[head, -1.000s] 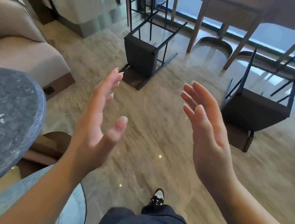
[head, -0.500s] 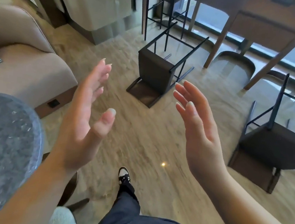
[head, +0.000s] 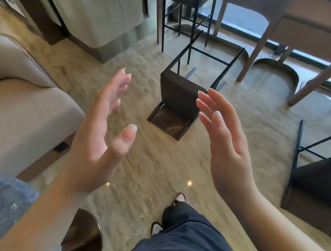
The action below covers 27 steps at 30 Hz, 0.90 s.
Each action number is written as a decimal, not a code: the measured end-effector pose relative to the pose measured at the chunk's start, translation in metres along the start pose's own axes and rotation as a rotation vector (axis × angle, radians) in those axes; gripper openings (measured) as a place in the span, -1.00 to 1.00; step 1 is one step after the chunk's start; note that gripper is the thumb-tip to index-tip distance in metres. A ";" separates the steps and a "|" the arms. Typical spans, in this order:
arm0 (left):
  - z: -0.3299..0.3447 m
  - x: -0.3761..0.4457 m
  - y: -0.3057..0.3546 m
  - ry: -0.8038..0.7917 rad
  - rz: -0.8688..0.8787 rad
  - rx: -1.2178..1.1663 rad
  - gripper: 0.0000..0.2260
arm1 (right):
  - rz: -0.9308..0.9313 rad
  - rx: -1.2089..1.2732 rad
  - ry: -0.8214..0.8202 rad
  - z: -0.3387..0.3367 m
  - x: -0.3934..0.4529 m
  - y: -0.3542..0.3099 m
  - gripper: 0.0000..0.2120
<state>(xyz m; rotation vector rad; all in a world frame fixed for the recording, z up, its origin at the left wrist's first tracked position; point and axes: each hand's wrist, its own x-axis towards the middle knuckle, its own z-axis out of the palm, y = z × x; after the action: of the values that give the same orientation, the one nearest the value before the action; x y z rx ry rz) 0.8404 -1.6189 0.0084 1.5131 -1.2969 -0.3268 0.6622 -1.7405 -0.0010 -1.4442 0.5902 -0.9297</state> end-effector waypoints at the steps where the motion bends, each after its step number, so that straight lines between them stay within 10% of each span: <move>1: -0.004 0.017 -0.011 -0.007 0.004 0.003 -0.38 | 0.001 0.003 0.013 0.003 0.018 0.005 -0.54; 27: 0.013 0.415 -0.208 -0.357 0.118 -0.117 -0.37 | 0.044 -0.036 0.447 0.026 0.360 0.105 -0.59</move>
<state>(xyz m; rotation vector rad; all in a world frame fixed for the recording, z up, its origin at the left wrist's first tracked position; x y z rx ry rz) 1.0982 -2.0051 -0.0004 1.3104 -1.6098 -0.6060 0.8979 -2.0320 -0.0332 -1.2524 0.9676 -1.2220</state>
